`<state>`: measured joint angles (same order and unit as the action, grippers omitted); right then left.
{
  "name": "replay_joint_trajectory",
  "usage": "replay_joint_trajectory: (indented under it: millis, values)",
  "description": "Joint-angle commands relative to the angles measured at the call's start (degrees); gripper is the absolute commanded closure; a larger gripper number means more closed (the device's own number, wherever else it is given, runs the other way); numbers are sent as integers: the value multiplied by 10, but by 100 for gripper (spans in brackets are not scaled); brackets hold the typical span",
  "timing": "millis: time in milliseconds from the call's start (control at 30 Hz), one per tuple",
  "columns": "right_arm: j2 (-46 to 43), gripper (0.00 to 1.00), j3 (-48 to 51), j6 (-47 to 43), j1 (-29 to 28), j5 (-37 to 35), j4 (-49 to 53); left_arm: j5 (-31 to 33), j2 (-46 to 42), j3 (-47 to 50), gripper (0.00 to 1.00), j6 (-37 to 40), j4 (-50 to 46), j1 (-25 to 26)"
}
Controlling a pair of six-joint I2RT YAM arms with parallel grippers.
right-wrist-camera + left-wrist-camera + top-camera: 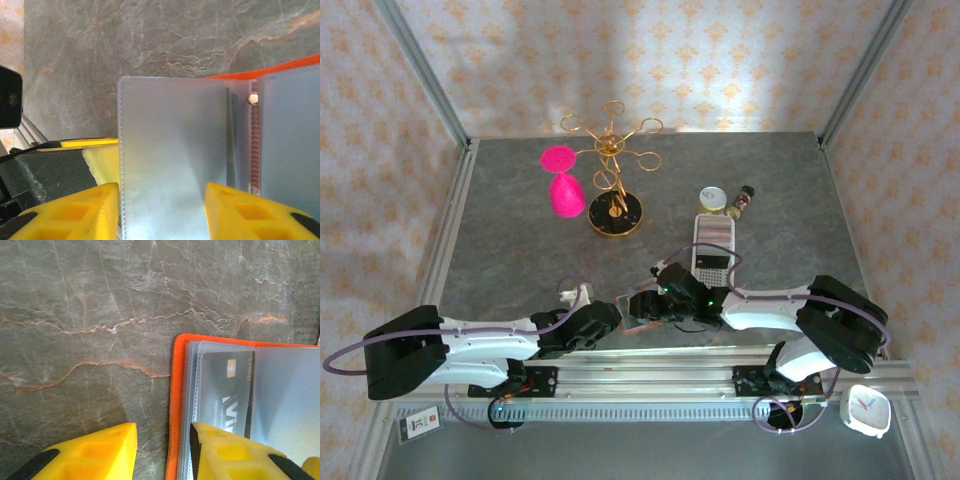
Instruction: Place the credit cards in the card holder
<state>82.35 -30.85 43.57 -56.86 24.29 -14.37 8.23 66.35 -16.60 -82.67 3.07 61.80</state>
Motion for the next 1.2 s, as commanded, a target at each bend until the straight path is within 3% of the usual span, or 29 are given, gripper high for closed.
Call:
replay_joint_trajectory:
  millis: [0,200,767,1167]
  values:
    - [-3,47,-22,-6,-4,-1,-3,18,0,11,63,-6,-35,4]
    - [-28,32,-36,-11,-2,-4,3,21,0,8,61,-2,-35,3]
    - [65,39,-27,63,-2,41,-81,38,-42,26,59,-1,-61,2]
    - [36,42,-58,59,-2,-2,-25,33,-77,22,57,20,-46,-1]
